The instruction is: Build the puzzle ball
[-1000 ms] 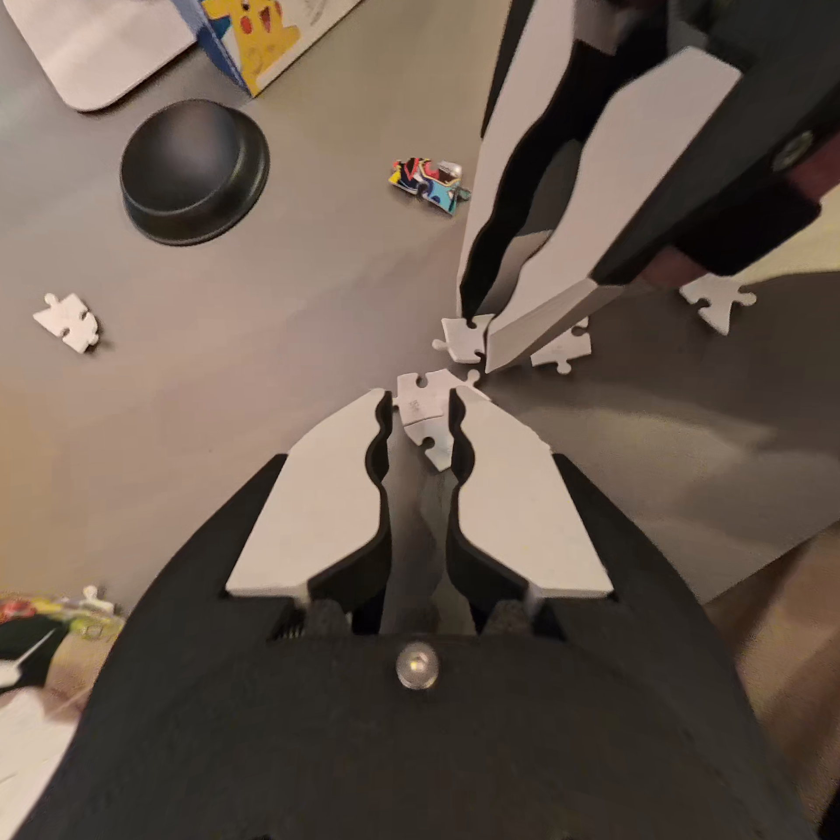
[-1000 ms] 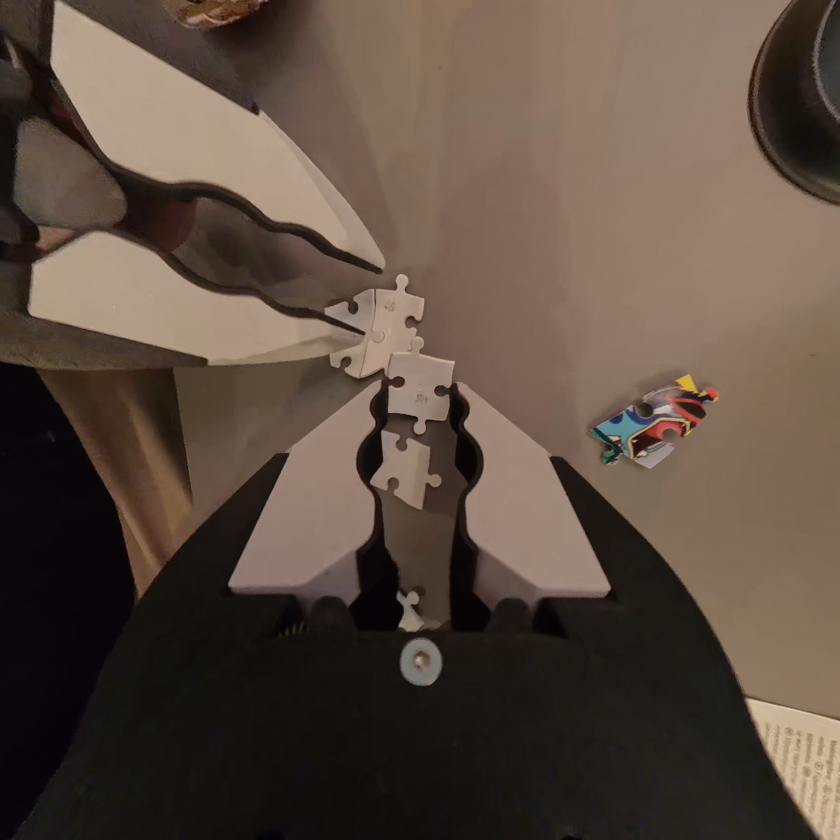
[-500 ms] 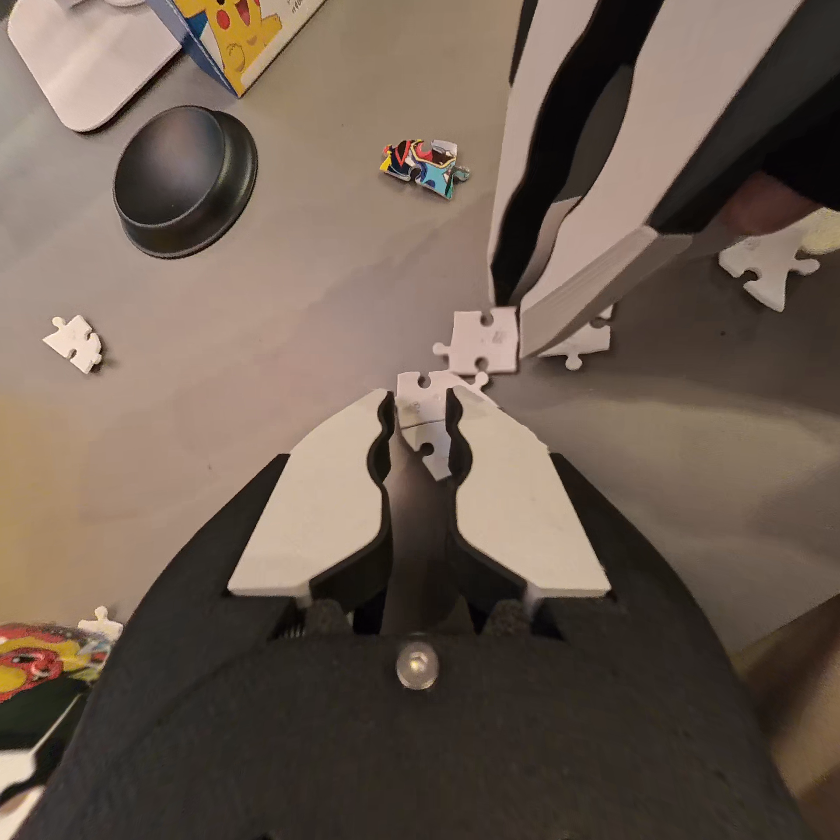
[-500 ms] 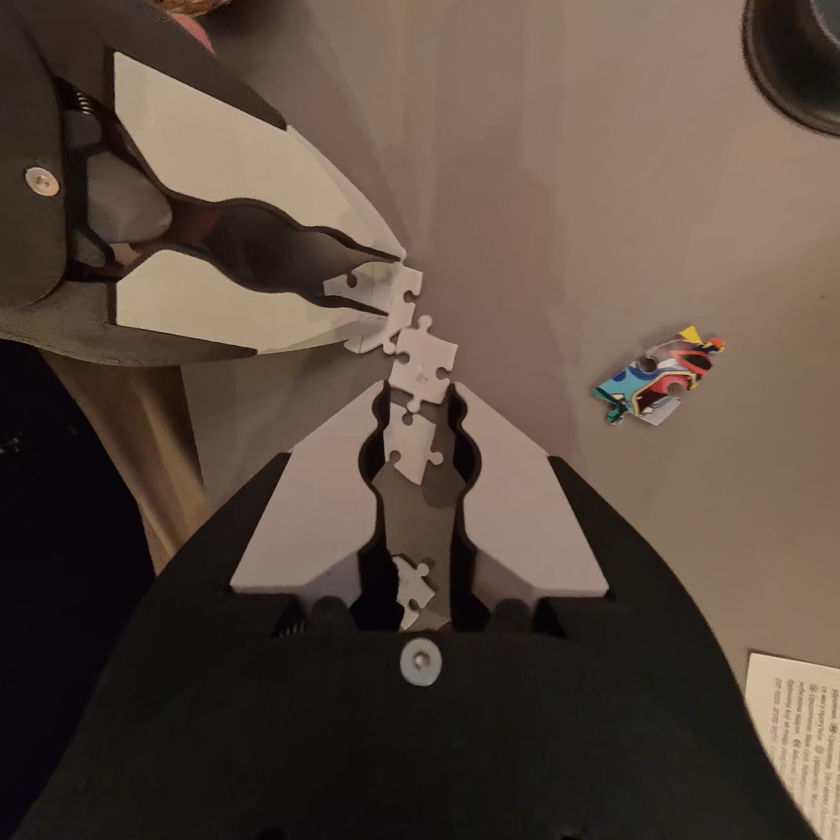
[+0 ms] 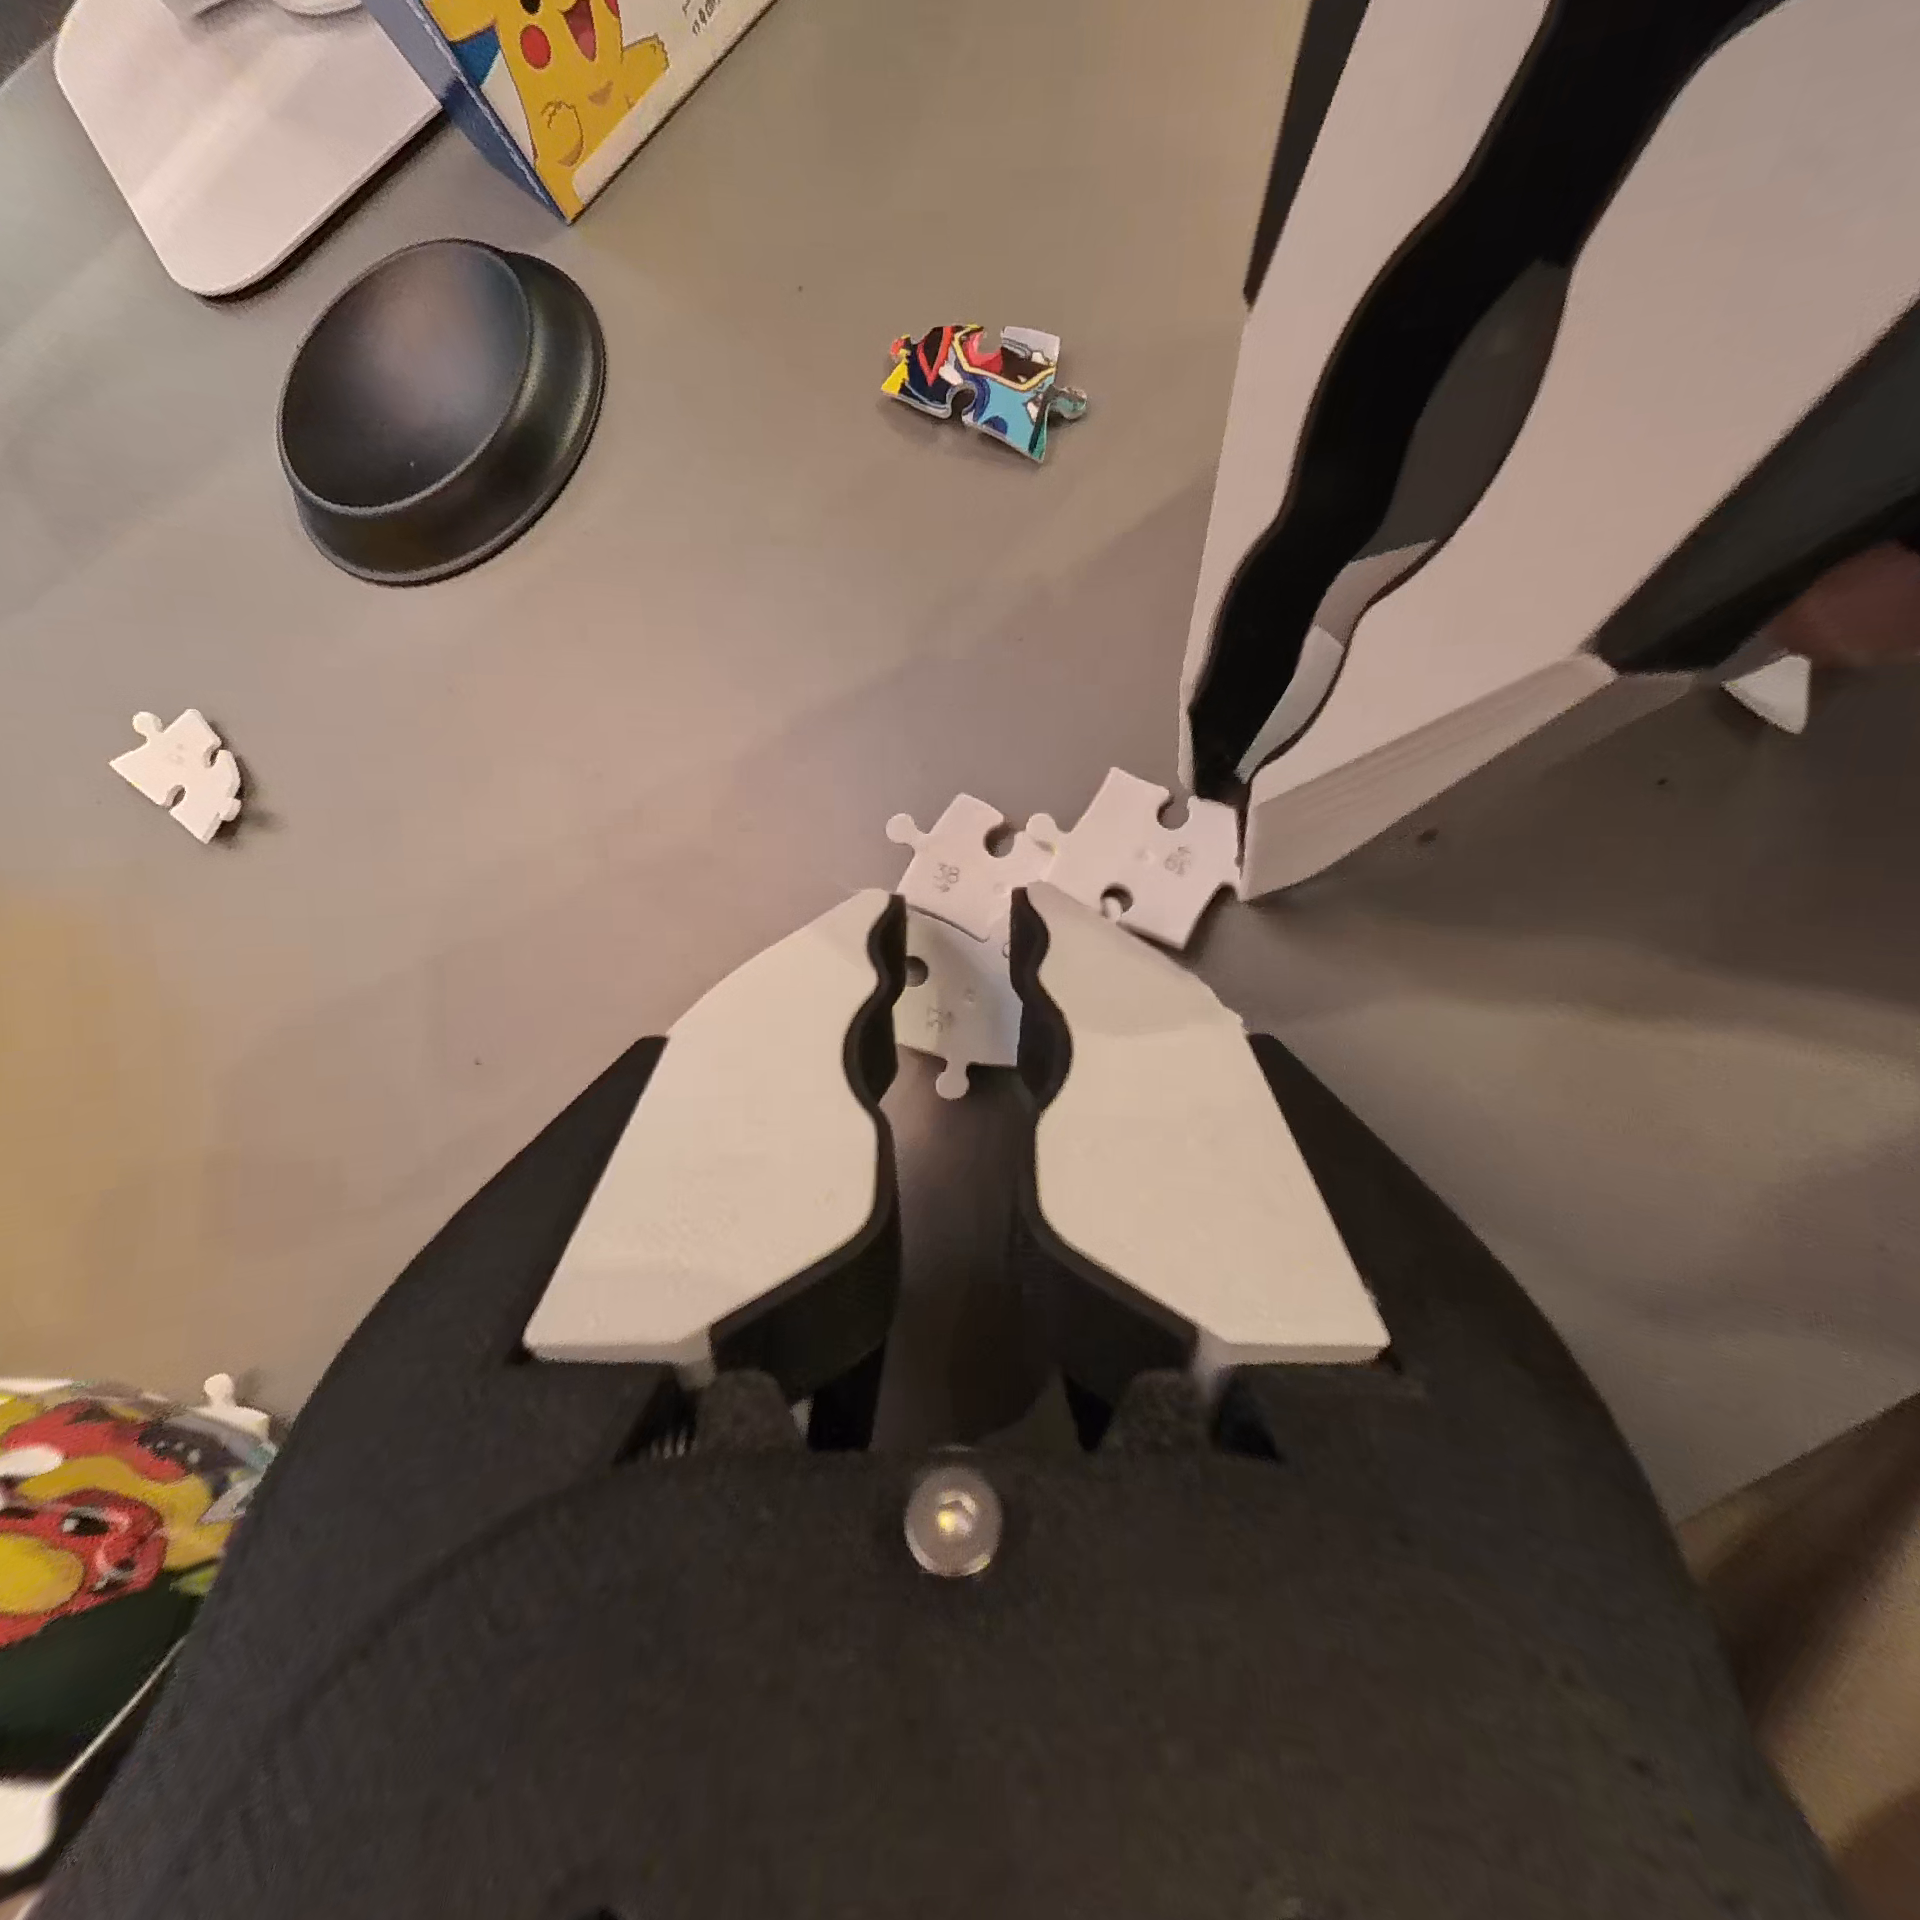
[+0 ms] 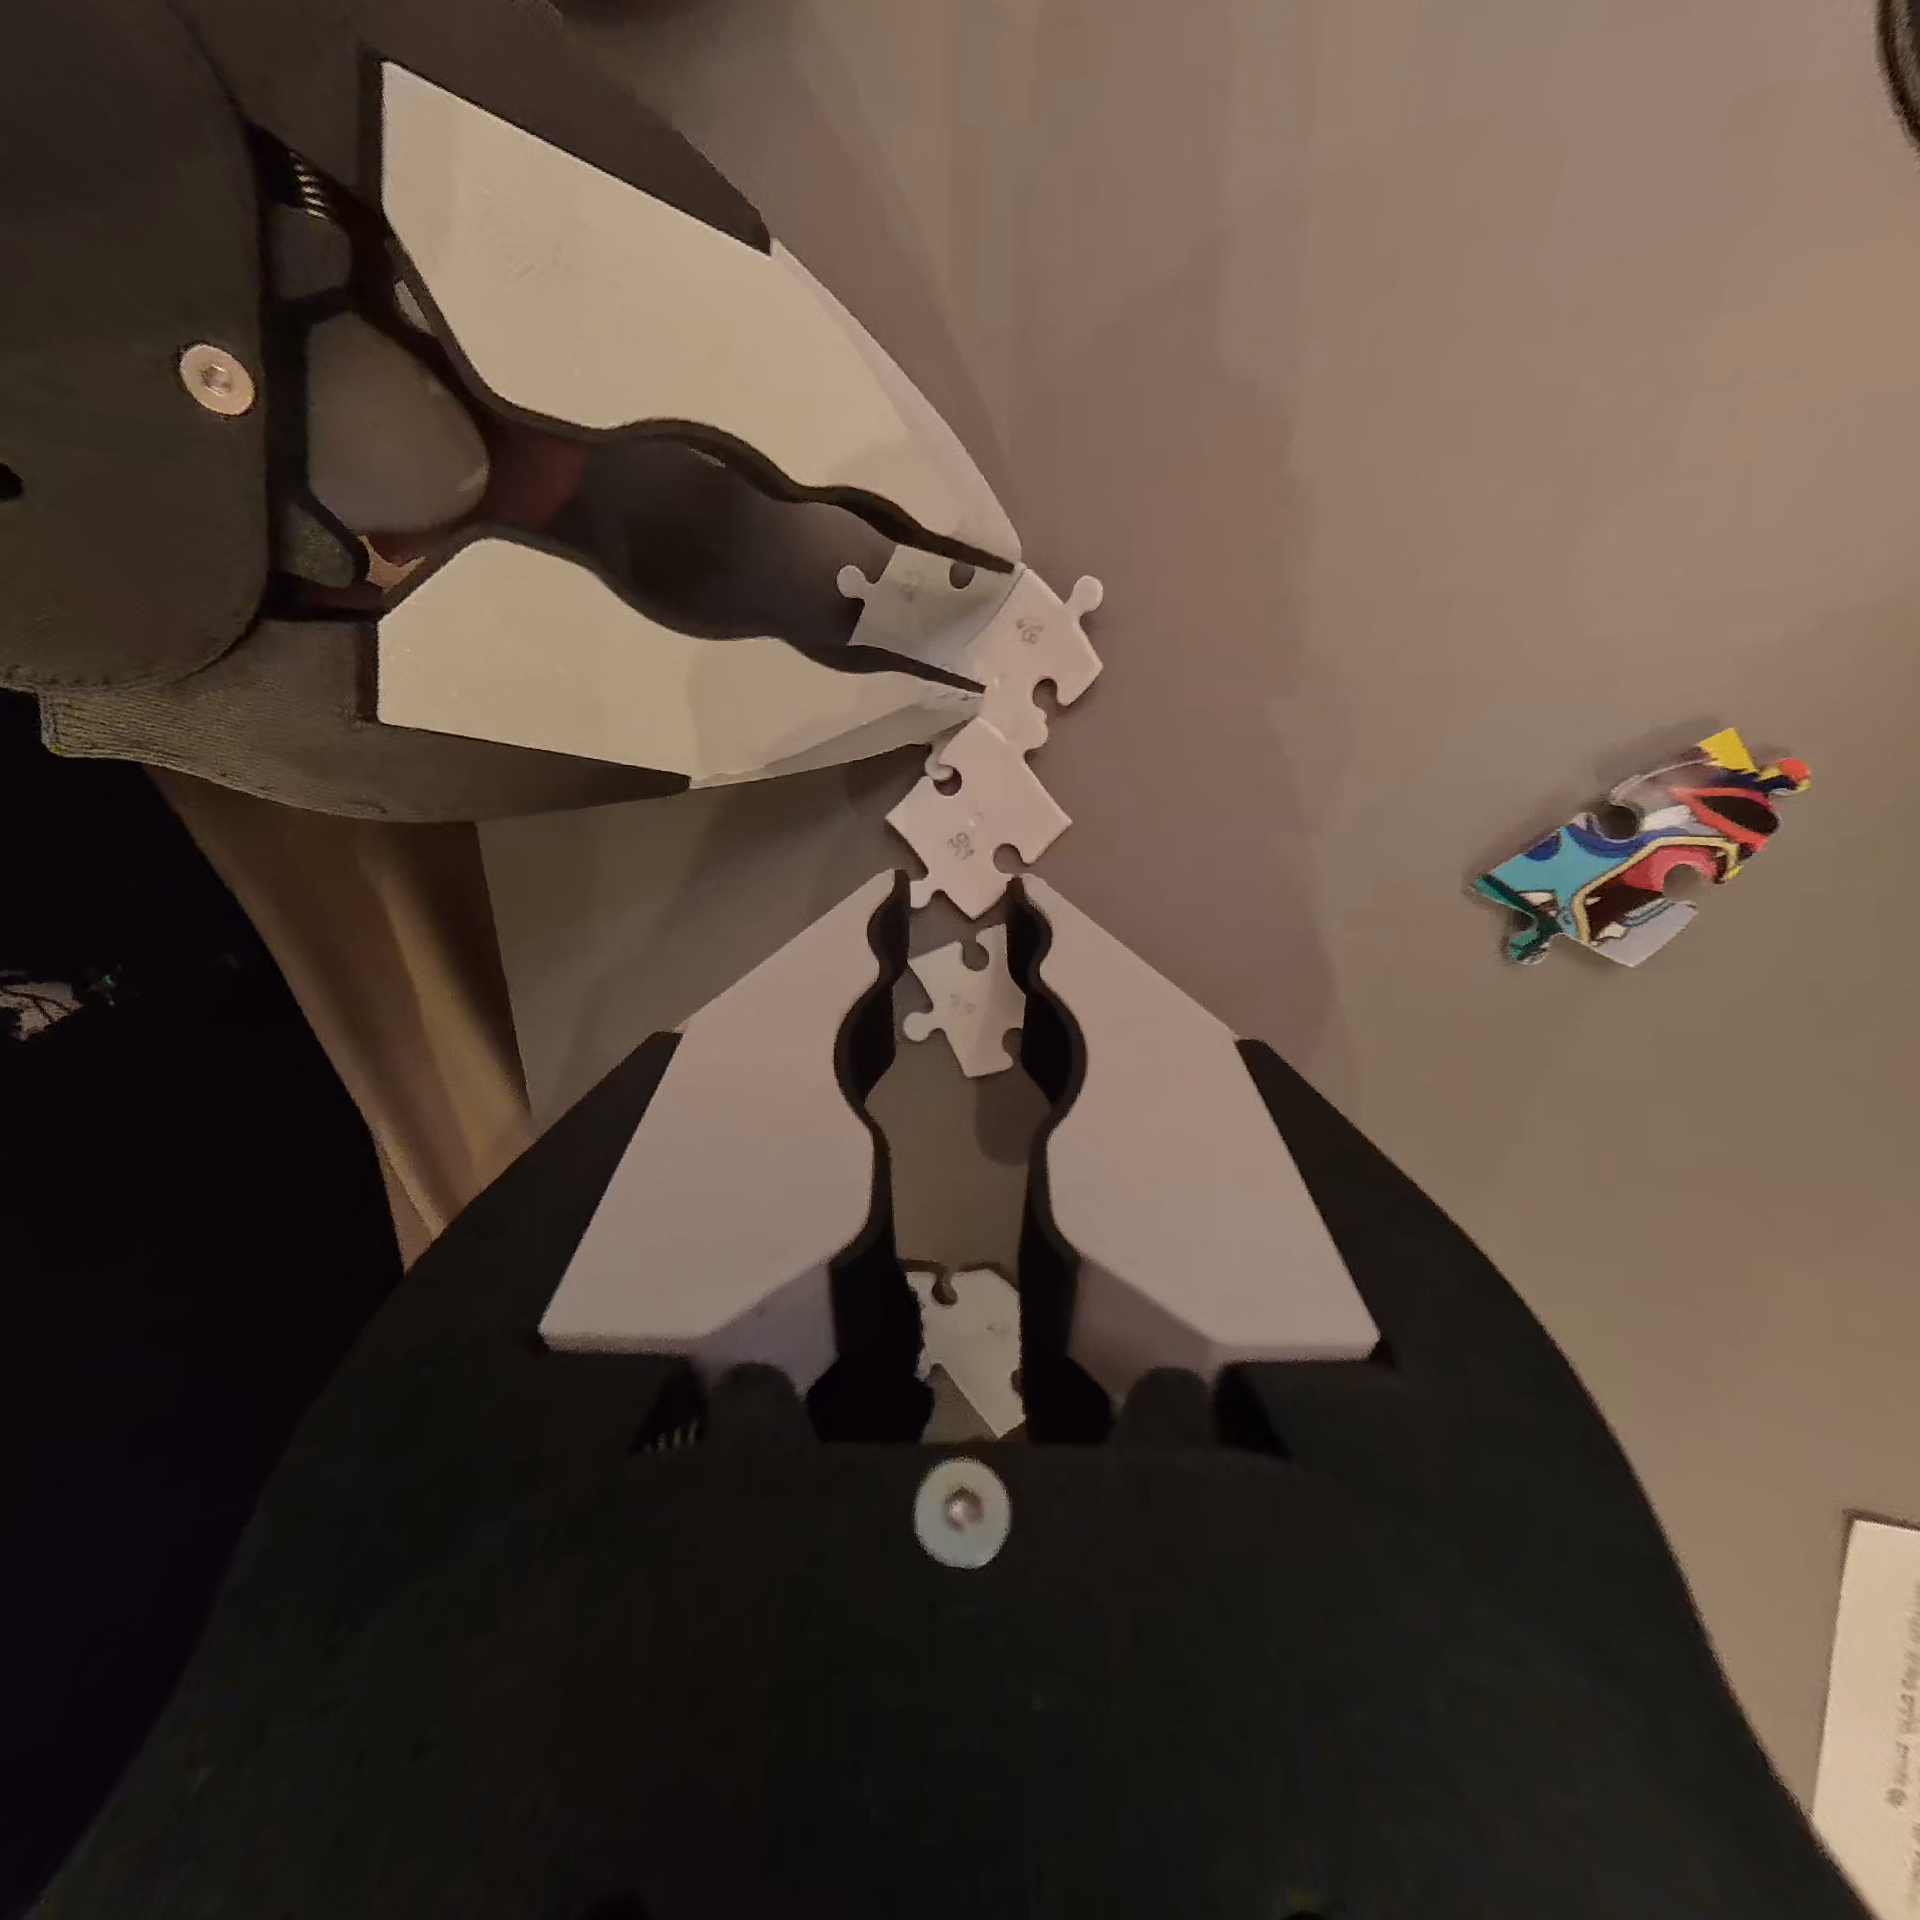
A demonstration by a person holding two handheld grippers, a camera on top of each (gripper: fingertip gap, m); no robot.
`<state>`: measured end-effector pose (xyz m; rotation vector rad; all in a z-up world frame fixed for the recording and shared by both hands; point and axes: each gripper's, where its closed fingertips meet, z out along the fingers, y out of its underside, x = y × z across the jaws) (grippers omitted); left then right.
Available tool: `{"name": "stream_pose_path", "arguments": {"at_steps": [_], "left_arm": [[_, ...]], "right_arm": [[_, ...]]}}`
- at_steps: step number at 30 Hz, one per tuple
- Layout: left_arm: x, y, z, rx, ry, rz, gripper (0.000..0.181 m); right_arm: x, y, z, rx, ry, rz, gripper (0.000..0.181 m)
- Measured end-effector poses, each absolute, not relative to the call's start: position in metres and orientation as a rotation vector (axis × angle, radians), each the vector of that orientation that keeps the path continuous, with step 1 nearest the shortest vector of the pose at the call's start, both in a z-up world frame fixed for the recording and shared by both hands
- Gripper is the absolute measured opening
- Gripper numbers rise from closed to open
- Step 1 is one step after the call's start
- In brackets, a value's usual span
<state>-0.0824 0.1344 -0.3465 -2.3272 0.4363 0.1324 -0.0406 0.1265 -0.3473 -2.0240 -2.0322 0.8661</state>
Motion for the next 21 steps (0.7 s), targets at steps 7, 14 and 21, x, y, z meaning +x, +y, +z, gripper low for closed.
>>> {"name": "stream_pose_path", "arguments": {"at_steps": [7, 14, 21], "left_arm": [[-0.083, 0.134, -0.346, -2.325, 0.416, 0.124, 0.020], [-0.083, 0.134, -0.347, -2.331, 0.404, 0.106, 0.020], [-0.085, 0.133, -0.347, -2.335, 0.388, 0.093, 0.020]], "right_arm": [[-0.042, 0.119, -0.343, -2.006, -2.019, 0.918, 0.016], [-0.053, 0.123, -0.337, -1.912, -1.997, 0.916, 0.013], [-0.061, 0.124, -0.347, -1.870, -2.028, 0.829, 0.003]]}}
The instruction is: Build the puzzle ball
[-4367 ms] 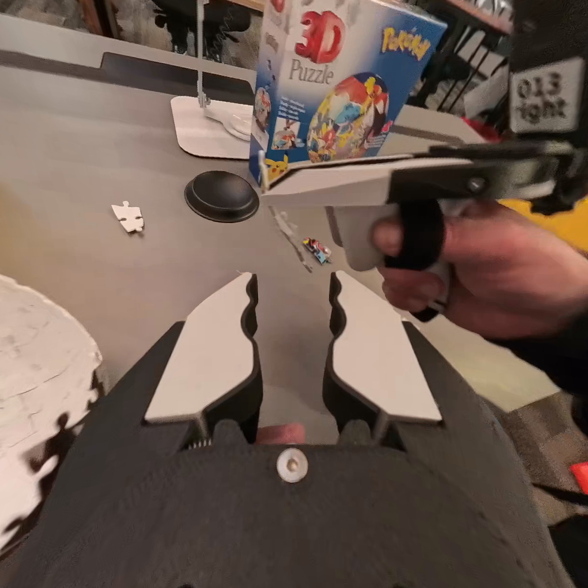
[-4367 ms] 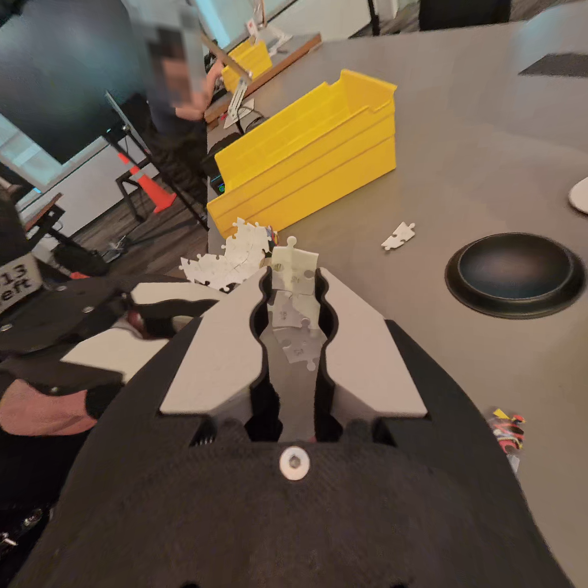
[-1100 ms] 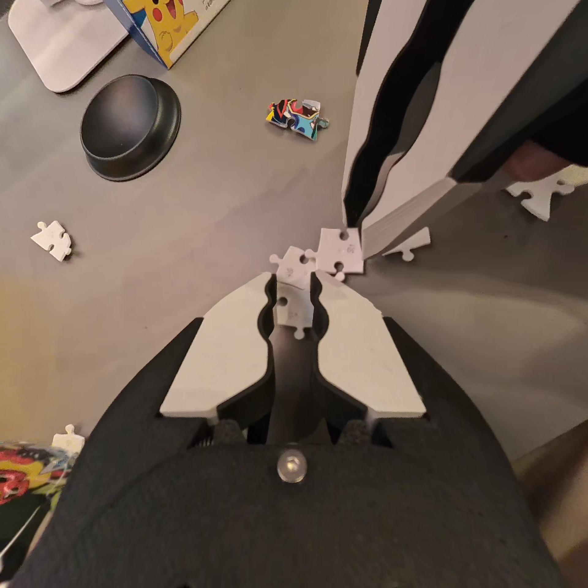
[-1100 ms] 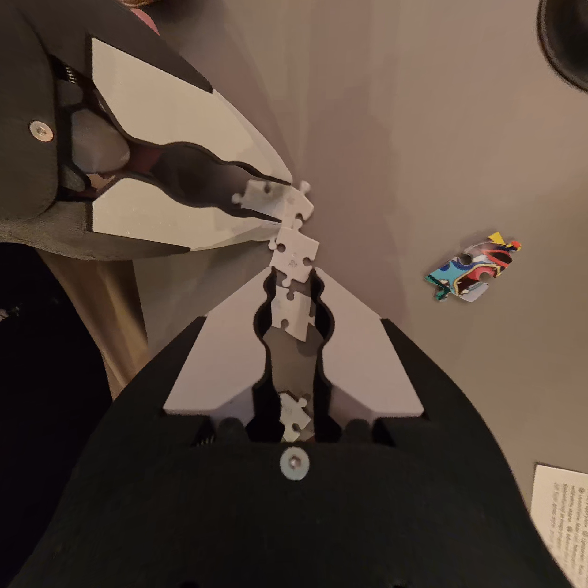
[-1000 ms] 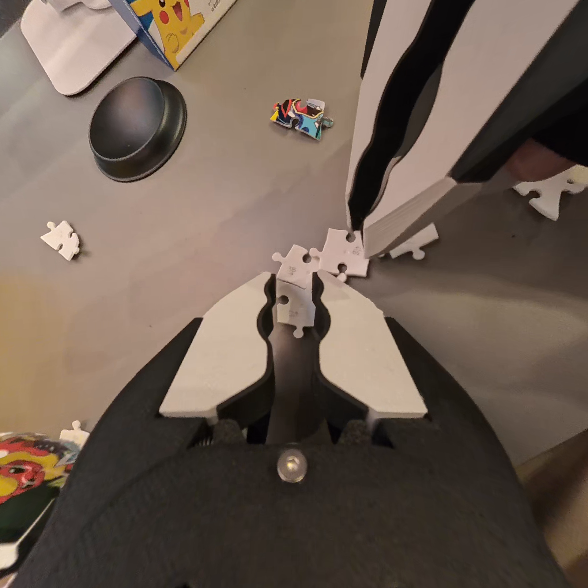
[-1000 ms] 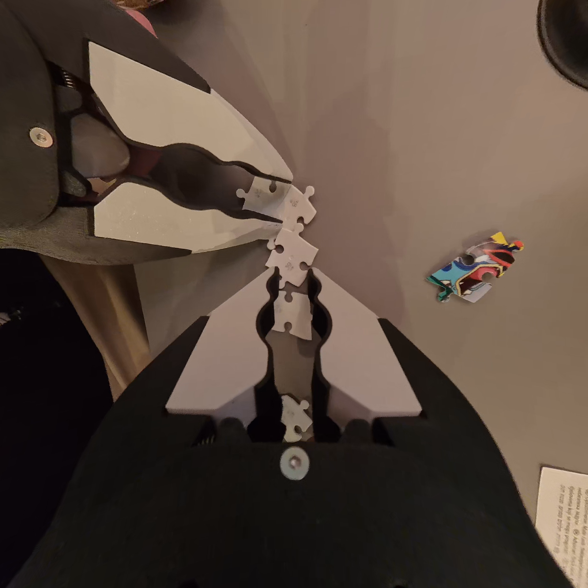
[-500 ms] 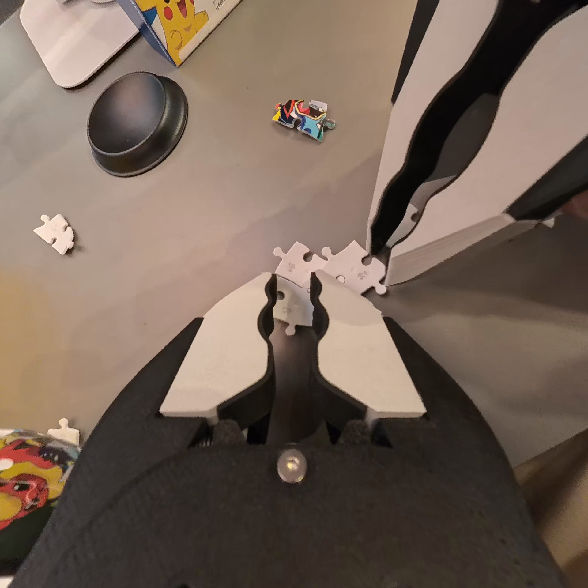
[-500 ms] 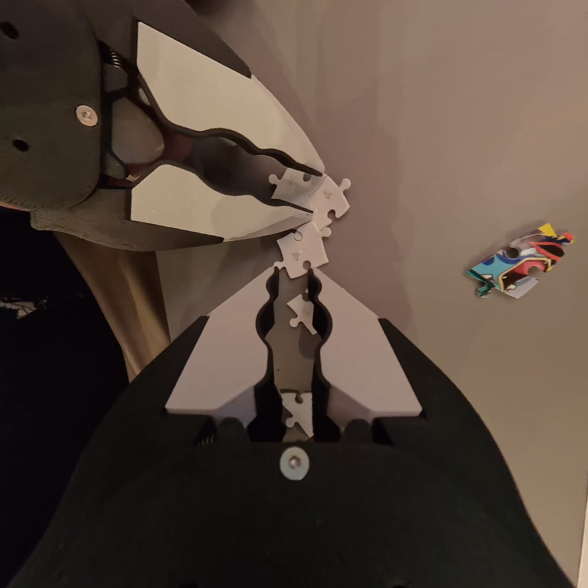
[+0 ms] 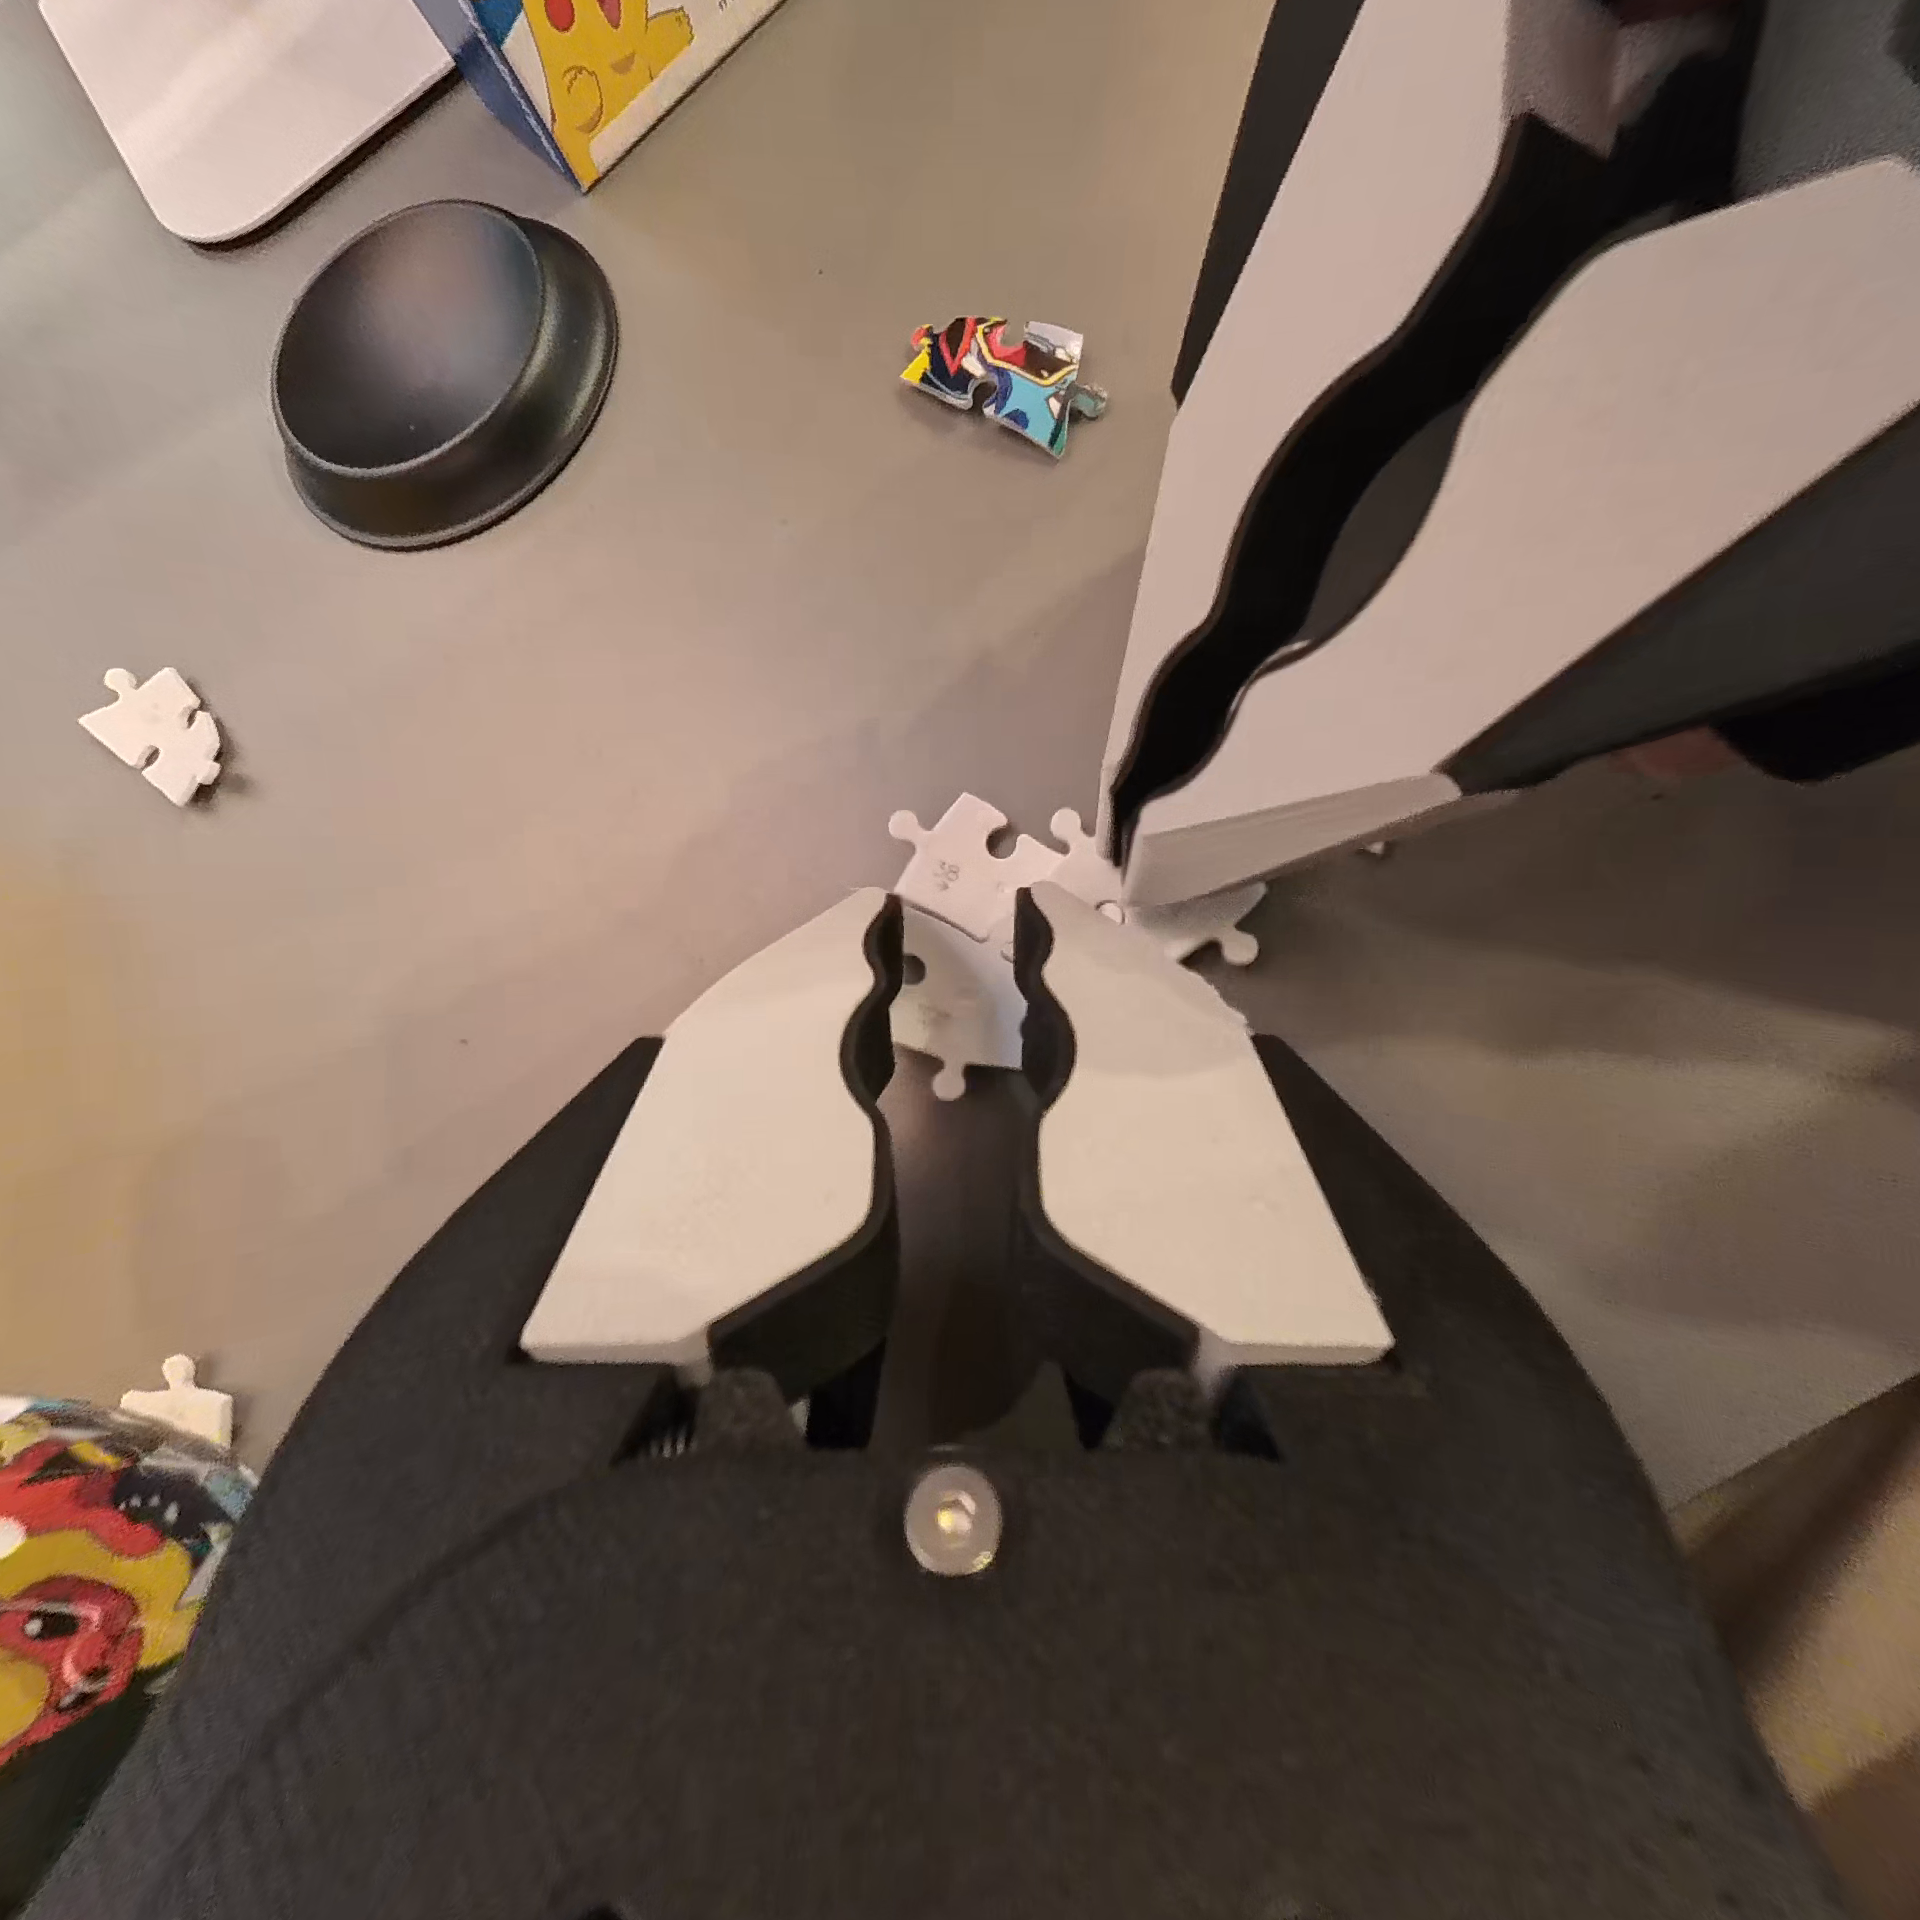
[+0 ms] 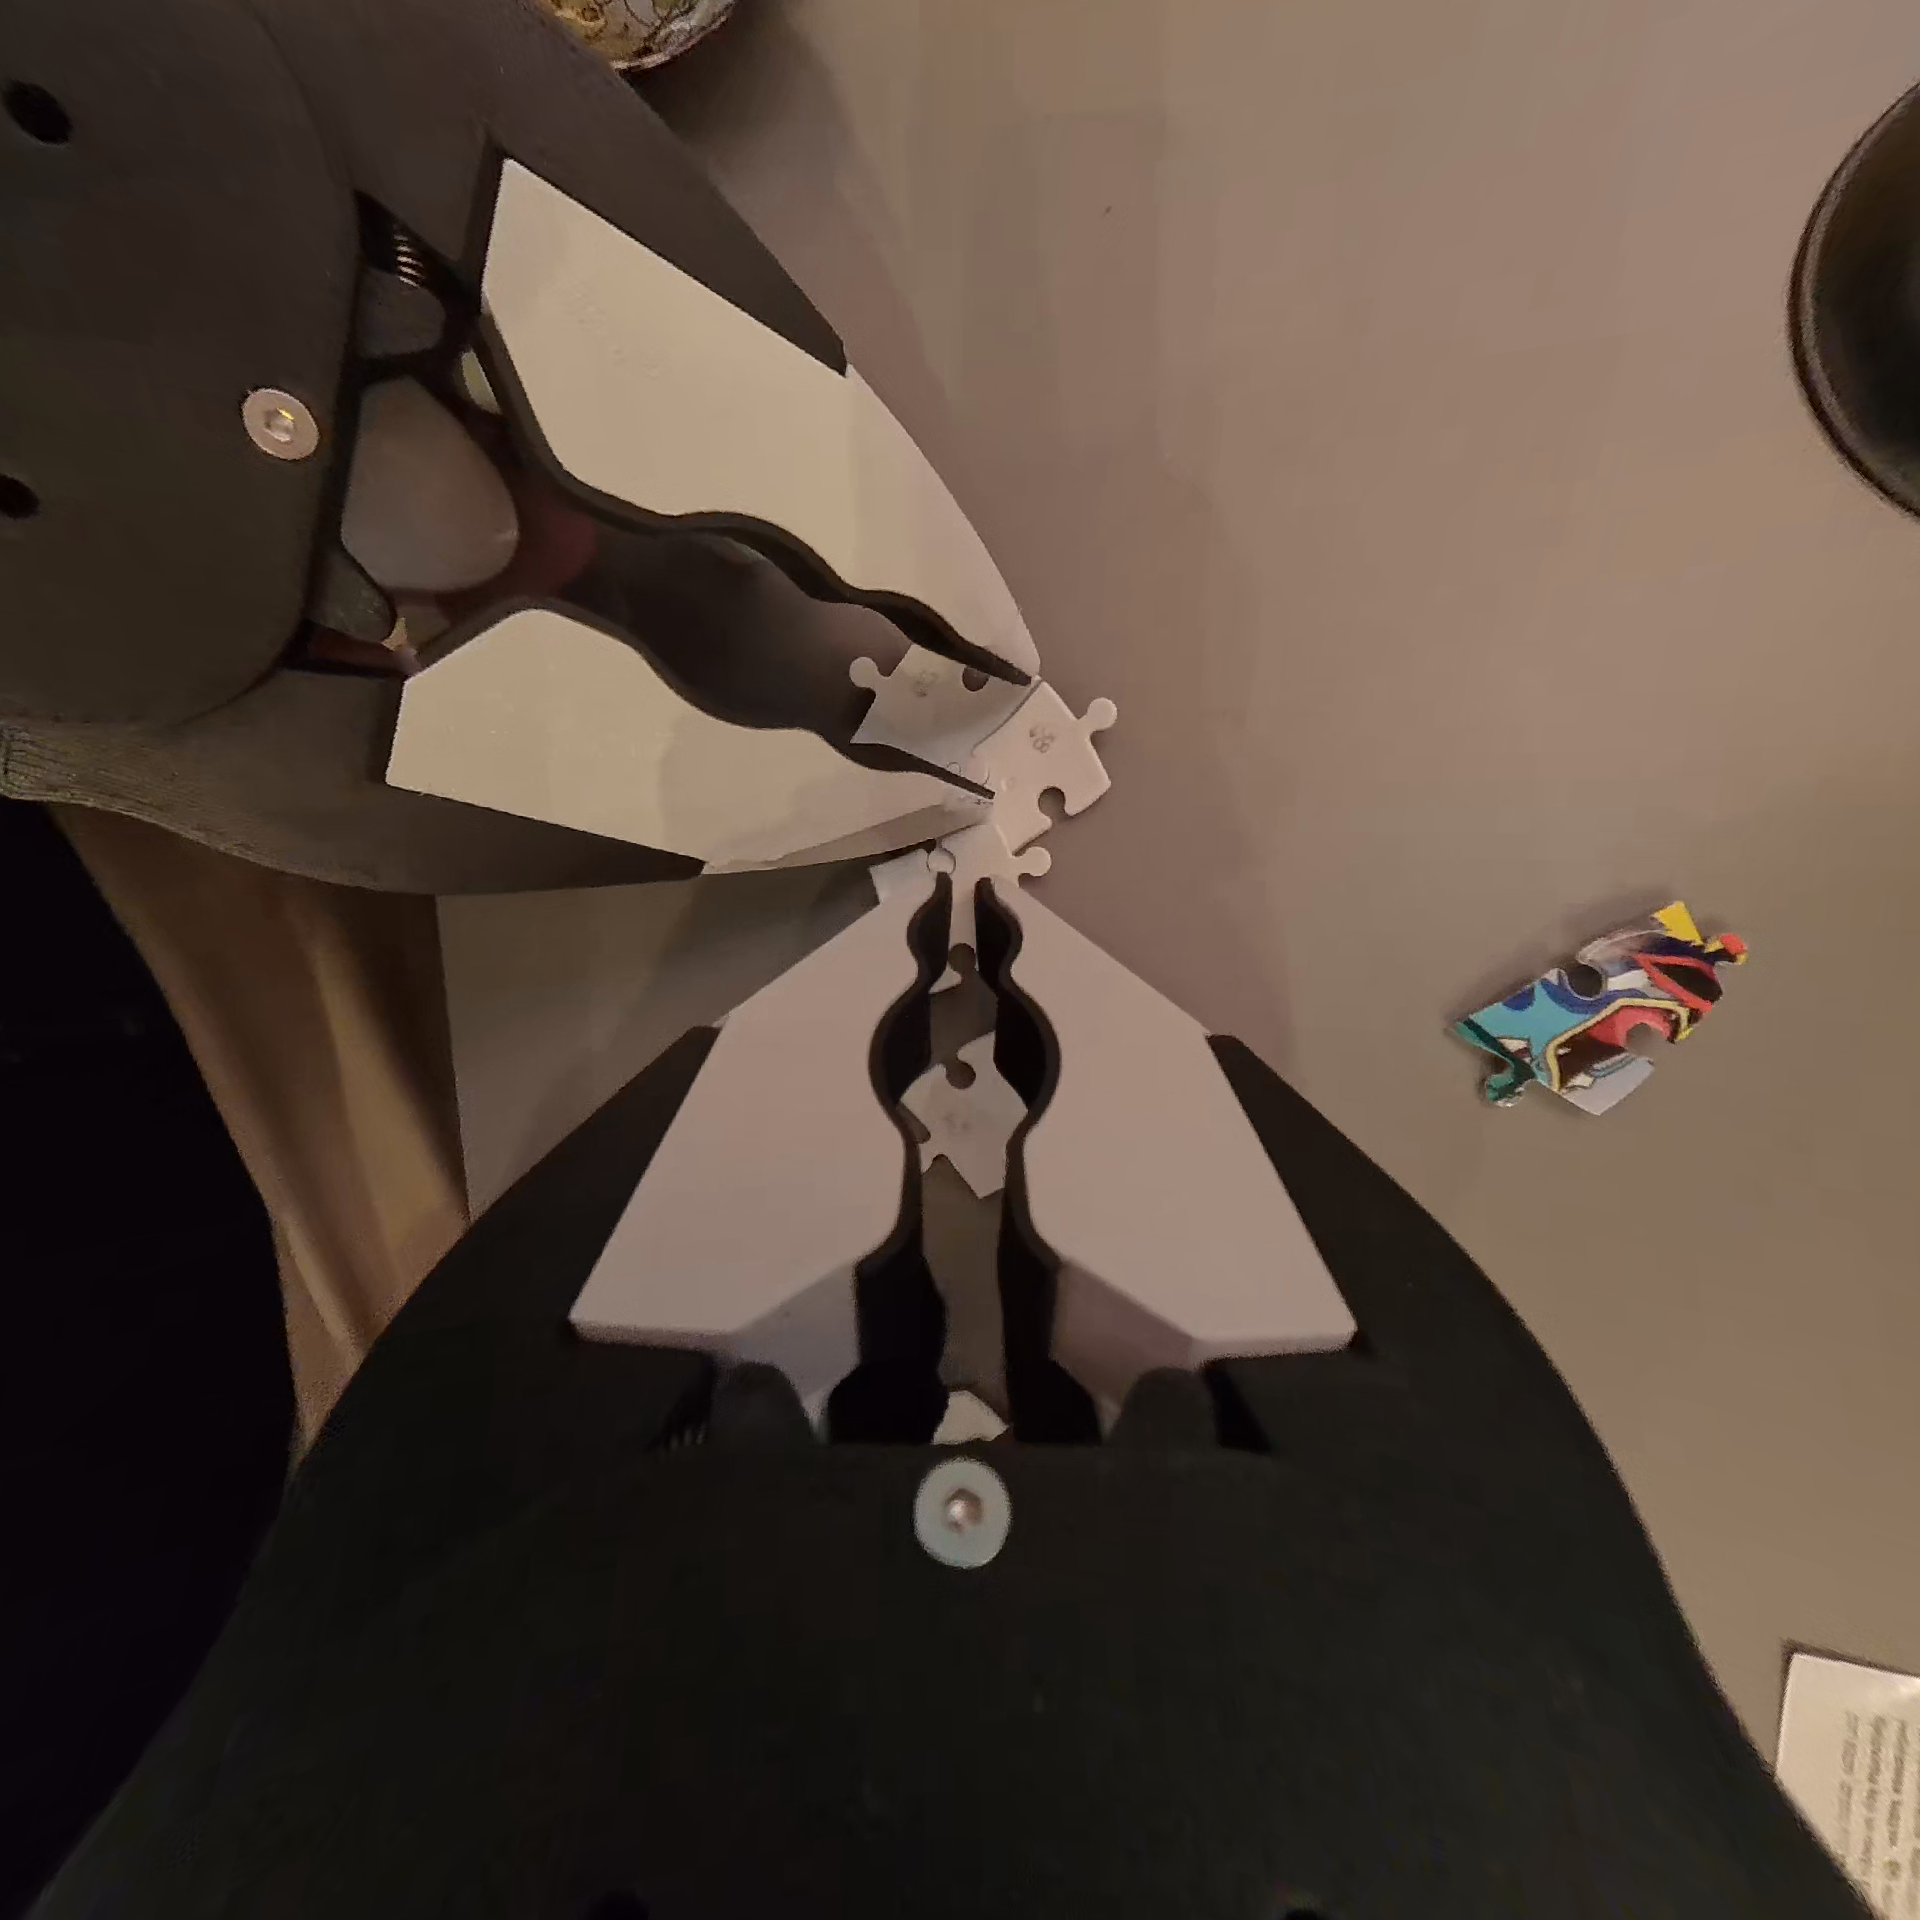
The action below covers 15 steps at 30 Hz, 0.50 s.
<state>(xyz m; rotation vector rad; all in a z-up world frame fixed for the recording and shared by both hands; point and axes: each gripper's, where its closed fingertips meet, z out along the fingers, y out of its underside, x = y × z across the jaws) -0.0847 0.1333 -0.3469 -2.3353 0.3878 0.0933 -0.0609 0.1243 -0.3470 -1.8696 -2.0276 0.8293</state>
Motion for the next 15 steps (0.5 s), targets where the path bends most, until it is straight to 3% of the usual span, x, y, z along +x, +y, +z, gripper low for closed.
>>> {"name": "stream_pose_path", "arguments": {"at_steps": [15], "left_arm": [[-0.0874, 0.1284, -0.3478, -2.362, 0.380, 0.047, 0.017]], "right_arm": [[-0.0628, 0.1226, -0.3460, -1.892, -2.035, 0.781, 0.003]]}}
